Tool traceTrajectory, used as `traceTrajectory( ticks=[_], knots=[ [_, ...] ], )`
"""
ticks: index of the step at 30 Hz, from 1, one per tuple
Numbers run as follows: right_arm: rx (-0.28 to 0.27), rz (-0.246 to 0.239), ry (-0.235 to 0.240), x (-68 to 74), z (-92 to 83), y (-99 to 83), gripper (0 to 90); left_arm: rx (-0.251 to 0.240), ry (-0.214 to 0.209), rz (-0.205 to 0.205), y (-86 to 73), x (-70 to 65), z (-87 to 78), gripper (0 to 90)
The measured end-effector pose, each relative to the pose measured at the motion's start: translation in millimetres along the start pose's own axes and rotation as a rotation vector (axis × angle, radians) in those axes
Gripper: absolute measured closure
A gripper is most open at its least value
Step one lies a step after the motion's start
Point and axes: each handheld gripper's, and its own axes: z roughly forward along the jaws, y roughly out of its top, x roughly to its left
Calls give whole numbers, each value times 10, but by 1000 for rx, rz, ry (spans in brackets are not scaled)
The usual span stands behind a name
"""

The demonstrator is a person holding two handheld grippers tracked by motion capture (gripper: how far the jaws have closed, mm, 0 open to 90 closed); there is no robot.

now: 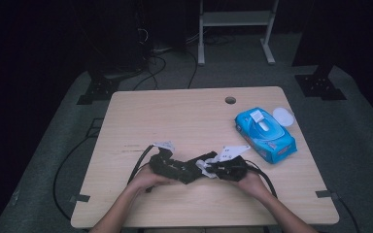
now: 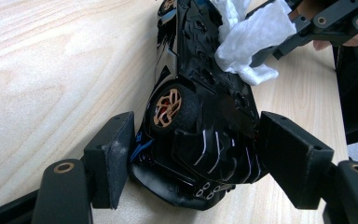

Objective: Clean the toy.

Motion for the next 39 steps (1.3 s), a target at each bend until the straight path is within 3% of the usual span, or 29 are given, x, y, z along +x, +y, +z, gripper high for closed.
traceTrajectory(
  ticks=[4,12,17,20,25,29,31,33,39],
  knots=[
    [-15,-6,-8,25,-18,-28,811,-8,52,90,14,-102,-8,289],
    [-21,1,-32,36,-45,-48,816,-9,205,327,56,-305,6,289],
    [-24,10,-47,23,-35,-64,817,-22,332,491,39,-437,45,289],
    [14,4,-48,30,14,-93,817,-15,410,582,28,-488,70,289],
    [33,18,-48,-1,47,-101,816,-4,520,741,-28,-584,132,290],
    [38,23,-42,-5,50,-112,815,-1,546,793,-63,-630,146,292],
    [41,25,-42,-4,50,-115,815,-13,541,799,-76,-647,135,298],
    [46,28,-43,-6,49,-119,814,-31,526,805,-81,-660,101,365],
    [44,33,-37,-10,37,-122,814,-67,451,695,-54,-596,55,396]
  ],
)
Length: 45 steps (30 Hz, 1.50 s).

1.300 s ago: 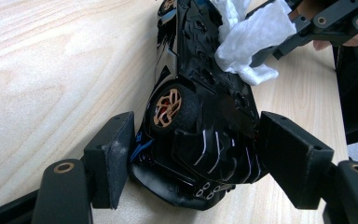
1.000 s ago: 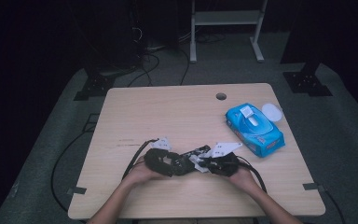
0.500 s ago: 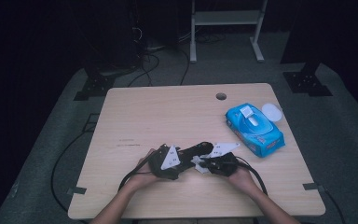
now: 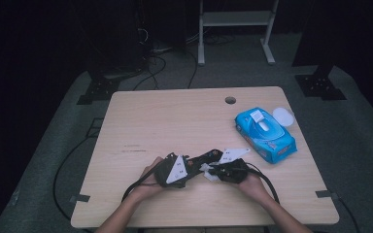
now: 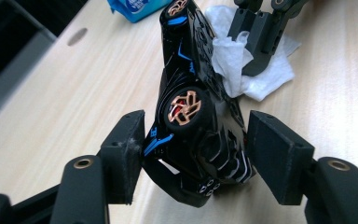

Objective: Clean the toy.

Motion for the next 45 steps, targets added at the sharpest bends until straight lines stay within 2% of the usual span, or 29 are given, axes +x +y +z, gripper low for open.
traceTrajectory(
  ticks=[1,2,7,9,12,16,18,22,26,32,36,40,45],
  knots=[
    [-2,-3,1,-2,-3,-1,814,-7,-10,-17,-8,20,-9,414],
    [-3,-3,1,-3,-7,-1,814,-23,-24,-51,-20,40,-10,430],
    [-31,6,11,-2,-49,19,815,-34,-77,-174,-90,133,15,445],
    [-51,13,19,5,-82,39,817,-38,-95,-195,-105,148,28,472],
    [-68,14,24,16,-113,62,817,-48,-99,-199,-105,152,31,532],
    [-89,25,36,32,-134,85,818,-54,-107,-205,-113,159,33,541],
    [-106,16,39,58,-156,129,821,-57,-110,-213,-117,164,34,547],
    [-149,4,47,107,-206,268,824,-77,-125,-243,-128,173,42,559],
    [-168,-13,33,122,-207,446,825,-88,-129,-248,-130,171,47,572],
    [-145,-19,44,164,-13,642,826,-94,-130,-257,-135,169,50,575],
    [-115,-24,44,200,107,676,826,-99,-136,-261,-145,178,48,577],
    [-115,-8,34,125,56,635,826,-98,-134,-254,-141,173,46,578],
    [-89,13,-34,-23,-114,533,825,-97,-136,-254,-139,171,44,578]
  ],
)
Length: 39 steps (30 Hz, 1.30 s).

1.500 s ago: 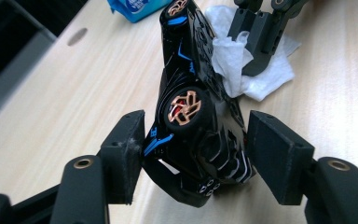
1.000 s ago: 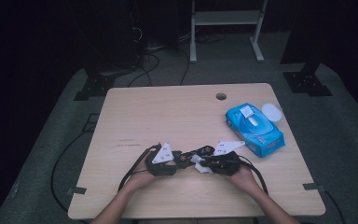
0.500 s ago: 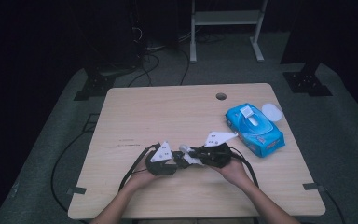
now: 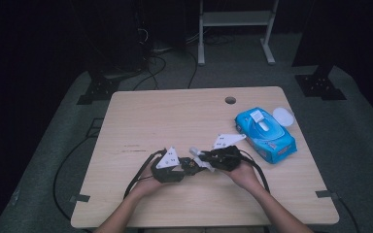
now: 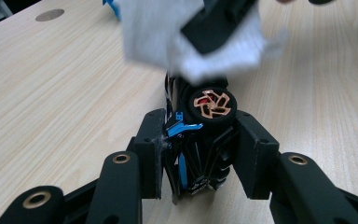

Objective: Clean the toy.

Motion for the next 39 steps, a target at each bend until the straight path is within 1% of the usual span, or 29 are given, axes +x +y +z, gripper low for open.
traceTrajectory(
  ticks=[1,3,5,6,7,10,11,12,13,15,17,19,21,23,24,25,28,29,30,31,32,33,35,37,38,39],
  knots=[
    [3,13,-13,-35,-34,-18,825,-1,0,0,0,0,1,578],
    [0,32,-19,-82,-72,-39,825,-2,-1,-2,-1,5,4,578],
    [4,19,-24,-46,-52,-21,826,-2,-3,-5,-2,9,4,577],
    [4,11,-12,-20,-29,-1,825,-2,-3,-5,-2,12,4,577],
    [-4,11,9,15,9,22,826,-2,-3,-4,-2,11,4,577],
    [-13,-12,67,159,146,82,825,0,1,-2,-1,8,2,576],
    [-9,-19,75,196,172,93,825,1,0,-1,-2,8,-2,577],
    [-4,-36,69,209,178,98,825,-1,0,3,-5,10,-6,577],
    [-5,-36,69,198,168,96,824,0,0,2,-7,10,-8,578],
    [-1,-29,43,134,106,67,824,-2,-3,0,-7,14,-7,577],
    [10,-10,0,29,-2,12,824,-3,-6,-3,-9,15,-6,577],
    [9,13,-48,-89,-123,-58,825,-3,-5,-2,-9,15,-5,577],
    [14,37,-83,-198,-231,-124,825,0,-2,3,-8,18,-5,577],
    [5,64,-87,-261,-291,-167,825,-3,0,5,-1,13,6,577],
    [7,62,-88,-261,-295,-171,825,-3,-1,6,2,11,11,577],
    [14,48,-98,-244,-287,-161,825,-2,-1,5,3,12,12,577],
    [15,25,-82,-147,-204,-97,824,-3,-1,0,-1,16,7,575],
    [19,13,-84,-108,-168,-72,823,-2,0,0,-5,21,0,575],
    [14,3,-69,-79,-131,-50,824,-3,1,-2,-9,27,-4,575],
    [7,9,-34,-49,-97,-31,825,-4,0,-2,-10,27,-5,577],
    [6,-1,-19,-10,-60,-9,825,-4,0,2,-9,23,-3,577],
    [12,-21,-14,34,-27,11,825,-3,-1,5,-8,22,-5,577],
    [20,-58,-20,87,6,38,825,-4,0,3,-13,28,-11,577],
    [21,-53,-34,56,-18,31,824,-4,1,10,-14,26,-18,578],
    [24,-54,-54,17,-49,14,824,-3,-1,10,-15,24,-20,578],
    [21,-43,-73,-29,-89,-11,824,-3,-2,11,-15,25,-20,578]
  ],
)
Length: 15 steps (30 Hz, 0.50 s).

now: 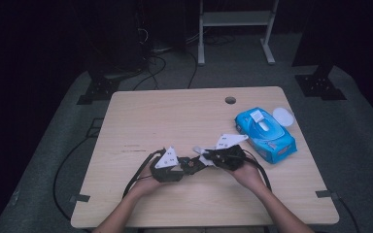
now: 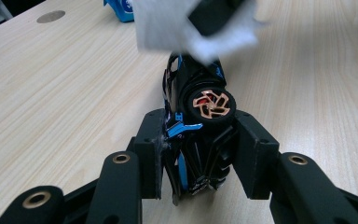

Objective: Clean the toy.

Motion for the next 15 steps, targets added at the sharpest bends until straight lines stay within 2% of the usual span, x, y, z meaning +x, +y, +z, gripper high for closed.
traceTrajectory(
  ticks=[3,5,7,9,12,15],
  knots=[
    [-3,35,-57,-171,-123,-100,824,-1,0,-1,0,3,3,579],
    [-21,82,-59,-268,-193,-153,824,-2,-2,4,5,1,9,579],
    [-22,90,-85,-312,-235,-170,824,-2,-4,3,5,0,8,580],
    [-21,107,-70,-326,-235,-179,824,-3,-5,3,5,3,8,581],
    [-15,90,-70,-308,-219,-171,824,-2,-8,4,3,8,3,581],
    [-14,101,-63,-331,-232,-185,824,0,-12,8,-1,10,-8,581]
  ],
)
